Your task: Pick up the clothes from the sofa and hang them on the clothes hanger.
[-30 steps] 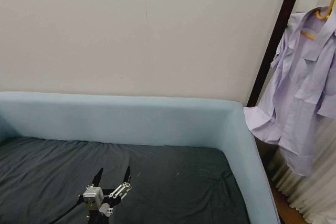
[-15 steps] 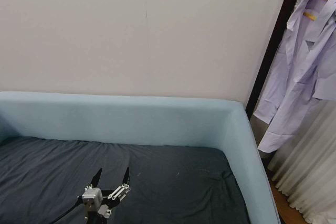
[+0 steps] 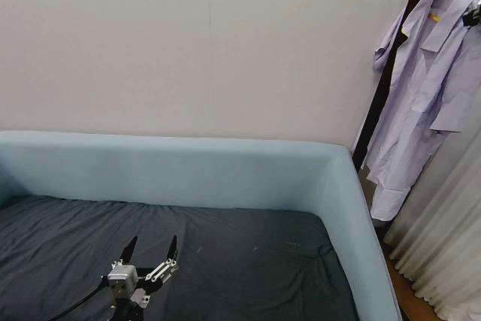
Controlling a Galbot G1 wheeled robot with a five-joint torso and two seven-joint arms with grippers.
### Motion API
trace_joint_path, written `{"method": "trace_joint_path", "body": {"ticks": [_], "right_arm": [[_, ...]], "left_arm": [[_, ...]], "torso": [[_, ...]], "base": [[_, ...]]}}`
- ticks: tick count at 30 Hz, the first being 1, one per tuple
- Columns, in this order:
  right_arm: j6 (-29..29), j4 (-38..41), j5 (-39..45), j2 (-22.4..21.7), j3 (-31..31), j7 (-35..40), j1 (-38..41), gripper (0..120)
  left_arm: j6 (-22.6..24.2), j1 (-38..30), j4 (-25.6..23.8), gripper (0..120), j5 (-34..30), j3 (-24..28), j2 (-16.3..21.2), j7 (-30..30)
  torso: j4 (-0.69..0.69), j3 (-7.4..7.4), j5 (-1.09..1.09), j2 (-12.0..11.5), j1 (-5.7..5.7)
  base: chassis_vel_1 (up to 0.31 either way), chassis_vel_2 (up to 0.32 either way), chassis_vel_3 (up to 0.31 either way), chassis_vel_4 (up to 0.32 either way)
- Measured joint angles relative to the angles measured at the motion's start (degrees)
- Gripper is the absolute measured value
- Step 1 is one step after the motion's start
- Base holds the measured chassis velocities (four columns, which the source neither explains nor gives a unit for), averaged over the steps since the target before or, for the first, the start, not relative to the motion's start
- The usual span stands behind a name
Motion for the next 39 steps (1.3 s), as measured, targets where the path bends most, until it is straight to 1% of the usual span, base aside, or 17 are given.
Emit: {"method": "trace_joint_path", "body": {"ticks": [6,8,11,16,22,24,26,28,33,36,37,39], "right_arm": [[-0.77,-2.6,4.07,-2.82,0.76,3.82,-1.29,8],[-0.77,-2.71,4.37,-3.03,0.77,4.19,-1.4,8],[-0.82,-4.33,5.87,-4.55,0.89,5.29,-1.68,8],[-0.85,-6.57,7.52,-6.03,1.03,6.31,-2.72,8],[-0.85,-7.19,8.03,-6.55,1.08,7.36,-4.29,8],[-0.85,-8.08,8.03,-7.0,1.04,7.35,-4.42,8],[-0.86,-8.74,8.28,-7.35,0.41,7.27,-4.22,8],[-0.87,-8.76,8.68,-7.37,-0.07,7.3,-3.9,8],[-0.85,-6.36,11.63,-6.42,-4.13,8.63,-1.47,8],[-0.85,-2.81,14.23,-4.83,-6.79,10.2,1.1,8],[-0.85,-2.81,14.23,-4.83,-6.79,10.2,1.1,8],[-0.85,0.03,15.53,-3.44,-9.25,11.3,2.97,8]], "left_arm": [[-0.01,-0.18,-0.03,100,-0.22,-0.05,0.17,0.0],[-0.03,-0.18,-0.04,100,-0.22,-0.05,0.17,0.0],[-0.12,-0.23,-0.05,100,-0.23,0.0,0.12,0.01],[-0.25,-0.2,-0.28,100,-0.23,-0.14,0.13,0.02],[-0.34,-0.14,-0.24,100,-0.22,-0.19,0.11,0.04],[-0.39,-0.22,-0.08,100,-0.21,-0.1,-0.01,0.06],[-0.41,-0.37,0.15,100,-0.2,0.11,-0.16,0.07],[-0.42,-0.42,0.21,100,-0.2,0.2,-0.23,0.07],[-0.43,-0.9,0.73,100,-0.17,0.73,-0.31,0.07],[-0.44,-1.33,0.95,100,-0.16,1.21,-0.34,0.06],[-0.44,-1.33,0.95,100,-0.16,1.21,-0.34,0.06],[-0.47,-1.67,1.12,100,-0.05,1.77,-0.5,0.06]], "torso": [[0.01,0.0,-0.02,0.0,0.0],[0.01,0.0,-0.01,0.0,0.0],[-0.02,-0.01,0.0,0.0,-0.01],[-0.02,-0.02,-0.02,0.02,-0.02],[-0.01,-0.01,0.02,0.01,-0.02],[-0.02,-0.01,0.01,0.01,-0.02],[0.01,-0.01,0.0,0.02,-0.02],[0.02,-0.01,0.0,0.01,-0.02],[0.07,0.01,0.0,0.0,0.0],[0.04,0.01,0.01,-0.01,0.01],[0.04,0.01,0.01,-0.01,0.01],[0.0,0.0,0.0,0.0,0.01]], "base": [[0.0,0.0,0.0,0.0],[0.0,0.0,0.0,0.0],[0.0,0.0,0.0,0.0],[0.0,0.0,0.0,0.0],[0.0,0.0,0.0,0.0],[0.0,0.0,0.0,0.0],[0.0,0.0,0.0,0.0],[0.0,0.0,0.0,0.0],[0.0,0.0,0.0,0.0],[0.0,0.0,0.0,0.0],[0.0,0.0,0.0,0.0],[0.0,0.0,0.0,0.0]]}}
